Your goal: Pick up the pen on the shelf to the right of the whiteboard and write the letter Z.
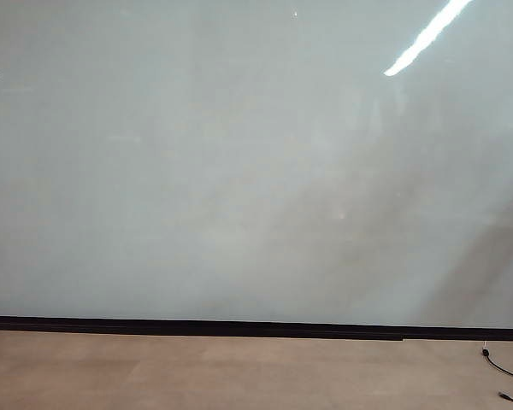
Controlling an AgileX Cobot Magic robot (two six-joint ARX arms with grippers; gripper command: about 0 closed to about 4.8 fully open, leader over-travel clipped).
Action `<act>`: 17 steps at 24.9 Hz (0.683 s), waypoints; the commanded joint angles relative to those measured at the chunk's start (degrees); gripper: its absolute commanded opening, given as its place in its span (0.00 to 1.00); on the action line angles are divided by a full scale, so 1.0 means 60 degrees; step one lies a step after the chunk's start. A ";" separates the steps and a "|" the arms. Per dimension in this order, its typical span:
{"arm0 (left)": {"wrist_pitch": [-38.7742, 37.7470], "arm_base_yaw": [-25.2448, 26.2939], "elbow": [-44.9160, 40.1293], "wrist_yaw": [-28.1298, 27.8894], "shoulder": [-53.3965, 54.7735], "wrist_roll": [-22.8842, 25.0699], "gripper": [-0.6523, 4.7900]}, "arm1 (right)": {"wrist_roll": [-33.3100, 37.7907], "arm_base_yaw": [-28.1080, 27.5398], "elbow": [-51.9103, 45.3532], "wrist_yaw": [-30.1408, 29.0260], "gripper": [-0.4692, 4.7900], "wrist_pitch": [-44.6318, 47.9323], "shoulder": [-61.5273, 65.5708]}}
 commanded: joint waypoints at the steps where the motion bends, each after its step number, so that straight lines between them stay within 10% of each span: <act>1: 0.0047 -0.0004 0.0018 0.0004 0.0004 0.0040 0.11 | 0.0703 0.0000 0.0459 -0.0415 1.00 0.0149 0.0503; 17: 0.0047 -0.0004 0.0018 0.0000 0.0004 0.0040 0.11 | 0.0976 0.0058 0.1096 -0.0062 1.00 0.0153 0.1126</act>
